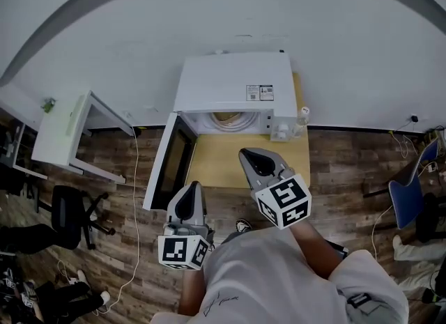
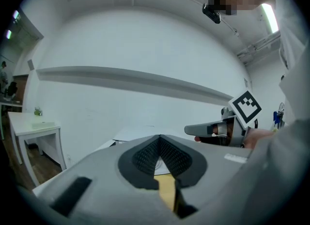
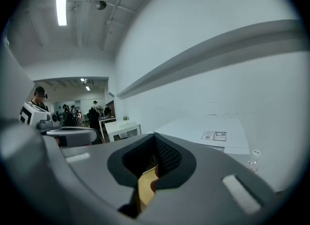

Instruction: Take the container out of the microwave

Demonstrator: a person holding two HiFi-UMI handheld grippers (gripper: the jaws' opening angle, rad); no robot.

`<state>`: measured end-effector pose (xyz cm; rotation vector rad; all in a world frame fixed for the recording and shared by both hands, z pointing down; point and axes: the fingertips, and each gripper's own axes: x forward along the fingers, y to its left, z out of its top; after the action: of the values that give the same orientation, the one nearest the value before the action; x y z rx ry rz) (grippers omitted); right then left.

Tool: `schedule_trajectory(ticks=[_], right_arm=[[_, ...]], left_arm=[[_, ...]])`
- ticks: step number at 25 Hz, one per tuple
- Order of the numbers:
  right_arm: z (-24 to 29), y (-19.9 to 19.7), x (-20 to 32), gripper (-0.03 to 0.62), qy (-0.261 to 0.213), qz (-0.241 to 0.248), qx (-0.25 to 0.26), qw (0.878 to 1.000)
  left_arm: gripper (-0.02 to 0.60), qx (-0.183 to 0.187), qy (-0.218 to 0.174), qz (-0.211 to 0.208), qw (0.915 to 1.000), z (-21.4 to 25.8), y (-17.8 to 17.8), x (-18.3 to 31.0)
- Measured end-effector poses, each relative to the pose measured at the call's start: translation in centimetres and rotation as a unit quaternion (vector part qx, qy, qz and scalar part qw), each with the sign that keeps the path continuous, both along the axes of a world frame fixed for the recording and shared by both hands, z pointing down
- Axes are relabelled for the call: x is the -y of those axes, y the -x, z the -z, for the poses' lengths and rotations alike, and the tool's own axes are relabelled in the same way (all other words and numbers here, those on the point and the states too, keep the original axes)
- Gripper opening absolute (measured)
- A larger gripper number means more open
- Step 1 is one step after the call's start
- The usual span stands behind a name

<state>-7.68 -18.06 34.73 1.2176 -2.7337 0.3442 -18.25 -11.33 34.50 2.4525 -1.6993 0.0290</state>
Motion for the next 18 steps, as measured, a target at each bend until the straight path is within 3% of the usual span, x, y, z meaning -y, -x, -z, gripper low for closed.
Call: schedule_trajectory(ticks=[5, 18], right_arm=[[-0.6, 2.2, 1.6, 0.011, -0.047, -0.023, -0.070, 0.996], [-5.5, 4.7, 5.7, 0.011, -0.074, -0.006, -0.226, 0.971]], left_arm=[[0.005, -0.011, 0.005, -0.008, 0.9999, -0.8, 2.6, 1.3], [0.006, -0.018, 0.019, -0.002, 0.9997, -1.7, 4.8, 1.7]])
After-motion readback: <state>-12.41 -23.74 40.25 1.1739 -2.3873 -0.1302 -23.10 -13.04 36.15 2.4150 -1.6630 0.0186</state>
